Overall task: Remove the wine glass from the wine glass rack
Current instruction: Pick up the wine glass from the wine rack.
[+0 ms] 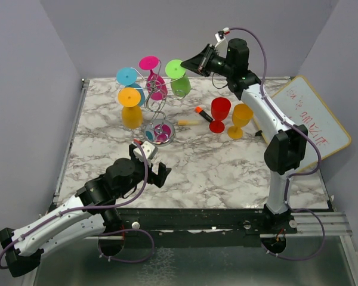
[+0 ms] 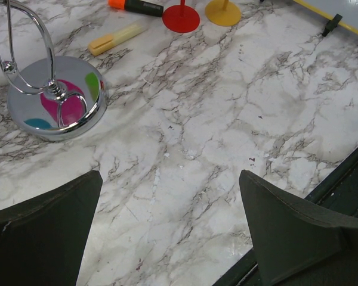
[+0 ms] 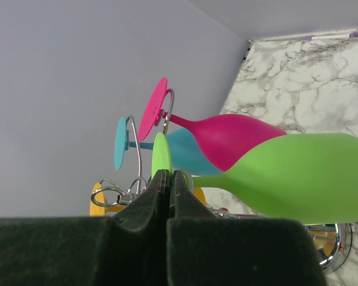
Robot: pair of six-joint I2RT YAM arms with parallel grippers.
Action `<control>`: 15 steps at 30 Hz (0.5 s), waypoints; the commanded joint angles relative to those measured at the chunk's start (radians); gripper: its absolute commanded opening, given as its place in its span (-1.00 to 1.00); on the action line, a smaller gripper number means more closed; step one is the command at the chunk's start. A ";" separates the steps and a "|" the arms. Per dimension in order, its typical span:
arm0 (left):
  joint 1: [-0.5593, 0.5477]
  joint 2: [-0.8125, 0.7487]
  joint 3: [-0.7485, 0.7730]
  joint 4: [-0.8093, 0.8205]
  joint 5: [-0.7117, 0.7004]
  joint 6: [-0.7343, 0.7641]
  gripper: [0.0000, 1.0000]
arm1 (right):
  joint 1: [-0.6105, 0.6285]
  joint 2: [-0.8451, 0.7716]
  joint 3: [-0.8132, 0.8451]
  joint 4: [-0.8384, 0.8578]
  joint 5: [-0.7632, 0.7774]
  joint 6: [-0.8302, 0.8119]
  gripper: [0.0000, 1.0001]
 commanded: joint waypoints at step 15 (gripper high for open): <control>0.011 0.006 0.022 0.009 0.022 -0.003 0.98 | -0.032 -0.096 -0.046 0.025 -0.014 0.209 -0.99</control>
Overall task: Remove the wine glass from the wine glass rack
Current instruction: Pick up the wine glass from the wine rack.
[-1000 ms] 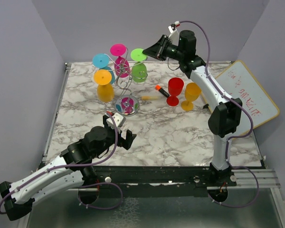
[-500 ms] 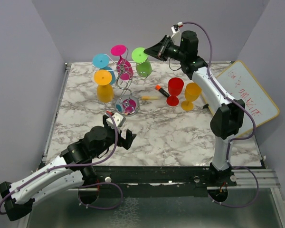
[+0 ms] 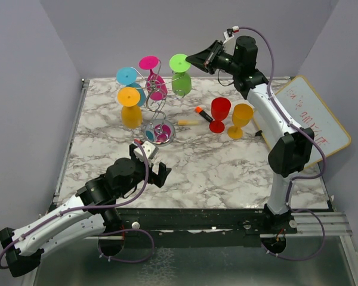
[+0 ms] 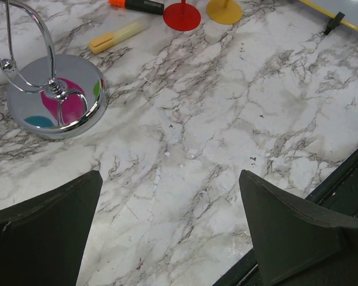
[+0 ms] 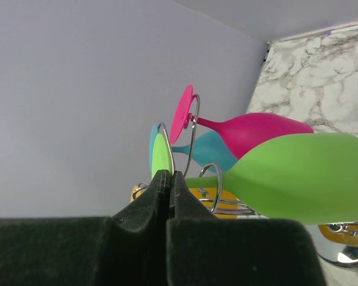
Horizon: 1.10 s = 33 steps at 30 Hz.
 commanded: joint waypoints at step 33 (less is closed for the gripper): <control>0.024 0.013 0.023 0.010 0.028 -0.009 0.98 | -0.006 -0.047 -0.051 -0.005 -0.111 0.000 -0.99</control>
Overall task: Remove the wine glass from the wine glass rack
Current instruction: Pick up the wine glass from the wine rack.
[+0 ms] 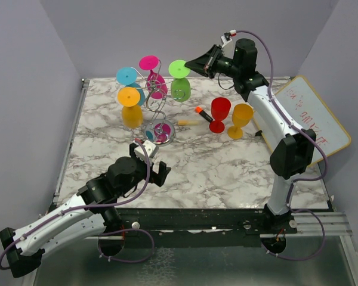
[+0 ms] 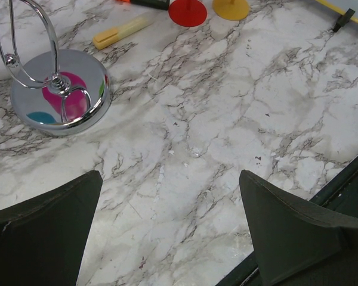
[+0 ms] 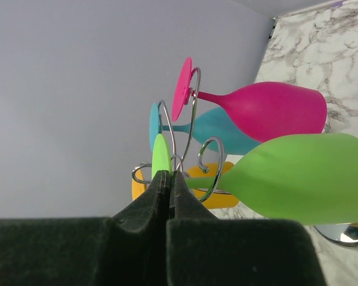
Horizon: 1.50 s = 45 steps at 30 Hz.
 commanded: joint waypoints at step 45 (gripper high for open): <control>0.016 0.014 0.025 0.010 0.054 -0.011 0.98 | 0.063 0.232 0.401 -0.278 0.068 -0.150 -0.99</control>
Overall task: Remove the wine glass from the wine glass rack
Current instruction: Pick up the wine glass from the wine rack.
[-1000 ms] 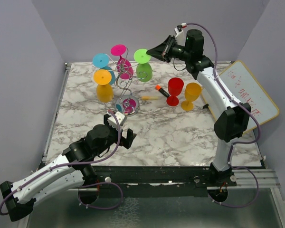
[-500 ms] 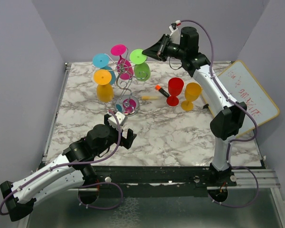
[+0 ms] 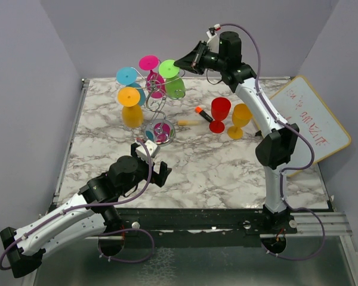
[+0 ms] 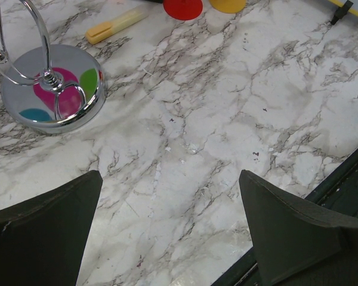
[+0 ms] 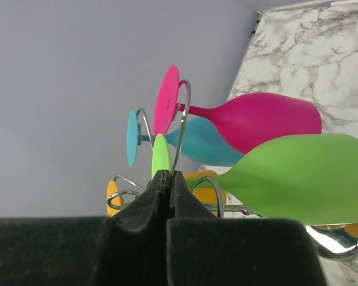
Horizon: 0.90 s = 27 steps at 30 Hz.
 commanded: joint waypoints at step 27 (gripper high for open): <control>0.005 0.012 0.030 0.008 0.040 -0.010 0.98 | -0.068 -0.030 -0.094 0.176 0.057 0.134 -0.99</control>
